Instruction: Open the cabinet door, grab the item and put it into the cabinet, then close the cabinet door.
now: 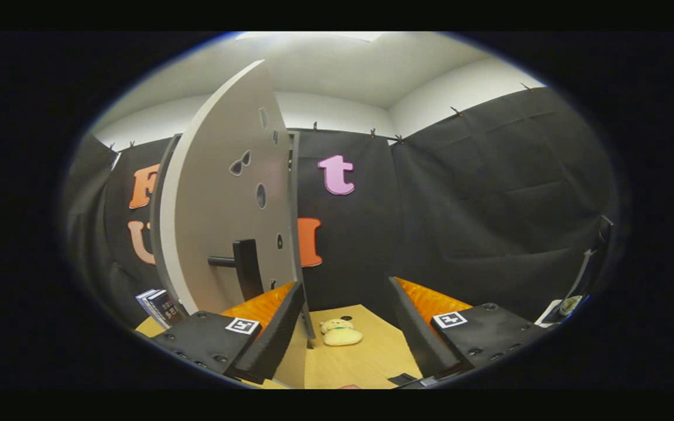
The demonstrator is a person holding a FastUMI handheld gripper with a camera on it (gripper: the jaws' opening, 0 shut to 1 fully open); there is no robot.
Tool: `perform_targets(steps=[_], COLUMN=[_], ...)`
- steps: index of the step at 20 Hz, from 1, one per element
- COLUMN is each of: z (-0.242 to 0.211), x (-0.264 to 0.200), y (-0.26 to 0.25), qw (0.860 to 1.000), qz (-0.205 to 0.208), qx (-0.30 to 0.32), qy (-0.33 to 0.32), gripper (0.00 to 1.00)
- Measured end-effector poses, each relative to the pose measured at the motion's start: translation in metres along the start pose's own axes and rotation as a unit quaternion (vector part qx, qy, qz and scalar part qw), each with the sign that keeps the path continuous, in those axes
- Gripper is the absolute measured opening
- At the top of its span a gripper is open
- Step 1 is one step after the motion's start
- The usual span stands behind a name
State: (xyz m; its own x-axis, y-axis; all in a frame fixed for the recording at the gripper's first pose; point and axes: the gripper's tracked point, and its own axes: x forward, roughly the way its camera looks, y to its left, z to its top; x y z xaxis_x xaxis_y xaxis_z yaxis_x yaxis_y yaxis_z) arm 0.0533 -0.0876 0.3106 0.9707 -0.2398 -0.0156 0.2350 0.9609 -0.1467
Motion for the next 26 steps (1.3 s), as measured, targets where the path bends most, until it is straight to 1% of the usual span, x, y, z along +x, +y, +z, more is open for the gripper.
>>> perform_targets(steps=[2, 4, 6, 8, 10, 16, 21, 23, 26], z=[-0.003, -0.007, -0.019, -0.032, -0.037, -0.036, -0.04, -0.041, -0.039], x=[-0.001, -0.001, 0.006, 0.013, 0.019, 0.03, 0.044, 0.048, 0.056], y=[0.028, 0.06, 0.095, 0.124, 0.15, 0.211, 0.261, 0.267, 0.268], qw=[1.0, 0.997, 0.992, 0.985, 0.98, 0.97, 0.962, 0.962, 0.964], qz=[0.027, 0.071, 0.119, 0.157, 0.184, 0.236, 0.264, 0.267, 0.259], qx=[0.004, 0.019, 0.038, 0.048, 0.045, 0.009, 0.023, 0.022, 0.011], qy=[0.001, 0.005, 0.022, 0.043, 0.058, 0.056, 0.061, 0.061, 0.05], gripper=[0.92, 0.92, 0.93, 0.94, 0.96, 0.96, 0.96, 0.96, 0.96])
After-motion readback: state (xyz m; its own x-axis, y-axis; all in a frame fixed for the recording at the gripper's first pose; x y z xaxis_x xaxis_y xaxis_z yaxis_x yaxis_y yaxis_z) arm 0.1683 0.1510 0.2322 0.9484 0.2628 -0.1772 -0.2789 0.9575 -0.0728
